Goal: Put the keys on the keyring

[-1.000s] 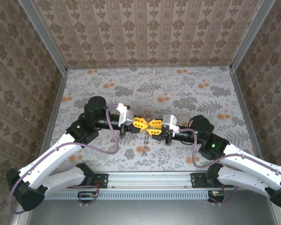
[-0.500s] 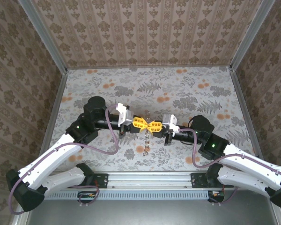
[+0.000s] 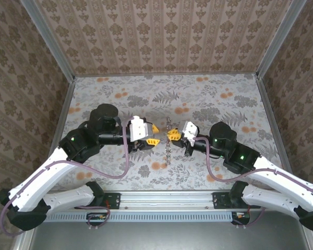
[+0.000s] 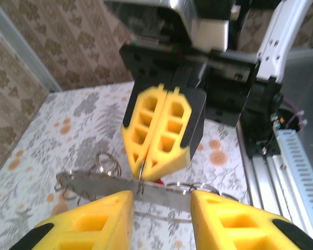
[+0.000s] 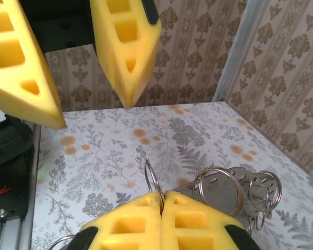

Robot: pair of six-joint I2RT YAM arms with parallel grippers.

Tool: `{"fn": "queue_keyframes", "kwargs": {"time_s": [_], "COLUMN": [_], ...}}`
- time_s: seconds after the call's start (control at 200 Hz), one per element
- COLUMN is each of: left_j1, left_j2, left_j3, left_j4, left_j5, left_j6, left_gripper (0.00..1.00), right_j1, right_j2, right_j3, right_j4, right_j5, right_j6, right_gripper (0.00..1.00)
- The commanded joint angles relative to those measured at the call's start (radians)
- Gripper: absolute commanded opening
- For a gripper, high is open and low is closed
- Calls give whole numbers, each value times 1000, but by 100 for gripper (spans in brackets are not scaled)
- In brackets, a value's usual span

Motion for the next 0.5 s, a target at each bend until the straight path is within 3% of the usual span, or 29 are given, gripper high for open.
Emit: {"fn": "queue_keyframes", "kwargs": {"time_s": [0.0,0.205,0.495], "left_j1": [-6,-12,-11], "left_j2": [47,78,108], "left_j3": [37,43,40], "left_j4": [-83,-51,-23], "left_j5": [-81,-57,-44], "left_j6": [56,65,71], "left_gripper": [34,33,31], "right_j1": [2,28,44], "right_j2": [14,77,129], "right_j3": [72,160,215], "right_j4": [-101,-254,-322], "right_j5": [73,143,160], "right_j6": [-35,-46,-44], "right_gripper": [0,0,0]}}
